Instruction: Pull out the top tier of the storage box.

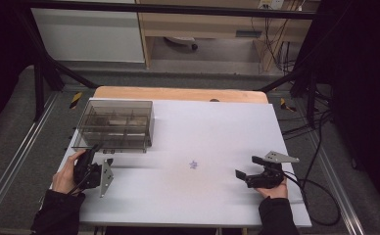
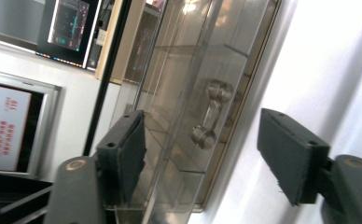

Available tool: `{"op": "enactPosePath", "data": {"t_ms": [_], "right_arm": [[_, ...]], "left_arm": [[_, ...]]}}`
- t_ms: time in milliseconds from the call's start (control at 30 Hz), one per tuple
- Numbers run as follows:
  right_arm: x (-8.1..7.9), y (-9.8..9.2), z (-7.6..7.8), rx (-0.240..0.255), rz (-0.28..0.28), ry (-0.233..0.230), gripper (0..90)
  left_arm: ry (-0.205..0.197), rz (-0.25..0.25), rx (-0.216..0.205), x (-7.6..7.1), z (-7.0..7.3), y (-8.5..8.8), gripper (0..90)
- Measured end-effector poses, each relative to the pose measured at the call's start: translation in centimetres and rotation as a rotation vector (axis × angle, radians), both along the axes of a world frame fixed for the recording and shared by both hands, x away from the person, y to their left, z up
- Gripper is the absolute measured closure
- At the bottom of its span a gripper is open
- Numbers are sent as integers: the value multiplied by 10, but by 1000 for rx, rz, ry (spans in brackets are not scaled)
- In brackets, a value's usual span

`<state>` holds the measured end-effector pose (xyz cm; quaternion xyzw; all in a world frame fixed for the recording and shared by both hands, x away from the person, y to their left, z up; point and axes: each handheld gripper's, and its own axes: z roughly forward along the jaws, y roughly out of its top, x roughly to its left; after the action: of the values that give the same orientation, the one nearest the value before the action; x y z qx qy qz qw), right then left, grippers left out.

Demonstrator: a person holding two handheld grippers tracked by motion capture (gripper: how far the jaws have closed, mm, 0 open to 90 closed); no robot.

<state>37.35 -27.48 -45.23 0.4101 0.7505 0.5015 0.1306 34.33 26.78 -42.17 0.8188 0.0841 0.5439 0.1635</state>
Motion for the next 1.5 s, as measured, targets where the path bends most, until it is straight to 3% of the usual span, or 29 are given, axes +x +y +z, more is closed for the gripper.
{"op": "enactPosePath", "data": {"t_ms": [333, 433, 567, 767, 800, 833, 1033, 1067, 1333, 1500], "right_arm": [[0, 0, 0, -3, 1, 0, 6], [0, -1, 0, -1, 0, 1, 6], [0, 0, 0, 1, -1, 0, 6], [0, 0, 0, -1, 1, 2, 6], [0, -1, 0, 0, 2, 1, 6], [0, -1, 0, 0, 2, 1, 6], [0, 0, 0, 1, 1, 3, 6], [0, 0, 0, 2, 1, 3, 6], [0, 0, 0, 1, 3, 4, 6], [0, 0, 0, 3, 1, 5, 6]], "left_arm": [[85, -1, -157, -2, 6, -2, 246], [124, 21, -212, -3, 8, -3, 225], [159, 43, -250, -5, 10, -3, 212], [224, 43, -362, -10, 13, -3, 194], [245, 39, -398, -12, 14, -3, 192], [245, 39, -398, -12, 14, -3, 191], [313, 38, -522, -18, 13, 0, 182], [332, 40, -557, -20, 11, 2, 176], [393, 44, -654, -27, 4, 5, 169], [403, 50, -695, -29, 1, 7, 160]]}}
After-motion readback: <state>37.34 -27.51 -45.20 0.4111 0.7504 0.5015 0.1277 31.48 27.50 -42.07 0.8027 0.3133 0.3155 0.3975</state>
